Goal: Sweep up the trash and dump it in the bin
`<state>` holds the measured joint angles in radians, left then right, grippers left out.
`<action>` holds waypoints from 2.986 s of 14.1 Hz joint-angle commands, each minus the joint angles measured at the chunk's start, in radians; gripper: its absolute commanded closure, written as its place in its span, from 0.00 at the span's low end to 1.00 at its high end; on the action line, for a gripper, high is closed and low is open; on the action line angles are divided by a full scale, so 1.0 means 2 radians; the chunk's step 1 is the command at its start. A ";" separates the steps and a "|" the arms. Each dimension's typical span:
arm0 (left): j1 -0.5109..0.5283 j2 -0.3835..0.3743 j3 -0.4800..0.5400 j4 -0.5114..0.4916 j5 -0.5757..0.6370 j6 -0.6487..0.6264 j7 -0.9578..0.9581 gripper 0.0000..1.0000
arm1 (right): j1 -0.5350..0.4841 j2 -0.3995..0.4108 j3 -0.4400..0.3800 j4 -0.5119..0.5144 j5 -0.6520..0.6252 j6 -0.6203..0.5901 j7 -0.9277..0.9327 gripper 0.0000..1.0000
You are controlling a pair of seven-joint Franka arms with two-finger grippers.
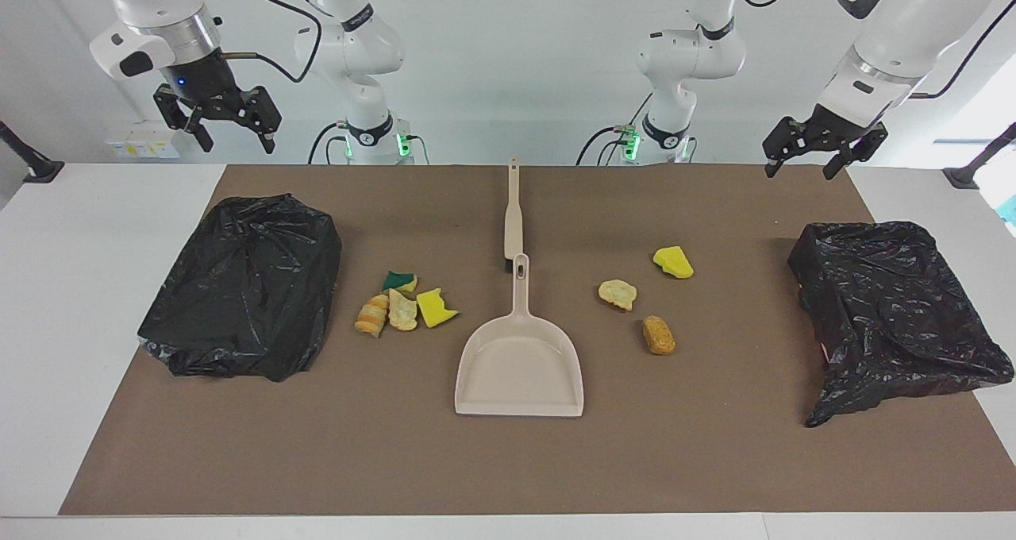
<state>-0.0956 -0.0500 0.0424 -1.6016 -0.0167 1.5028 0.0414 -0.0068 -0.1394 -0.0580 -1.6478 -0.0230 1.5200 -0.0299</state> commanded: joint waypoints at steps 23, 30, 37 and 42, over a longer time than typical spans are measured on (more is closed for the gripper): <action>-0.013 -0.015 -0.016 -0.027 0.007 -0.002 -0.001 0.00 | -0.002 -0.008 0.010 -0.010 0.003 0.012 -0.010 0.00; -0.096 -0.035 -0.017 -0.093 0.001 0.037 -0.052 0.00 | 0.004 -0.009 0.015 -0.005 0.005 -0.016 -0.010 0.00; -0.189 -0.061 -0.018 -0.160 -0.015 0.080 -0.133 0.00 | 0.003 -0.011 0.013 -0.005 0.004 -0.019 -0.013 0.00; -0.273 -0.045 -0.017 -0.199 -0.021 0.159 -0.244 0.00 | 0.004 -0.012 0.014 -0.007 0.004 -0.015 -0.012 0.00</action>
<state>-0.5588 -0.1328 -0.0099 -1.9451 -0.0507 1.7519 -0.3499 0.0066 -0.1482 -0.0317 -1.6506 -0.0216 1.4892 -0.0343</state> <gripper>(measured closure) 0.000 0.000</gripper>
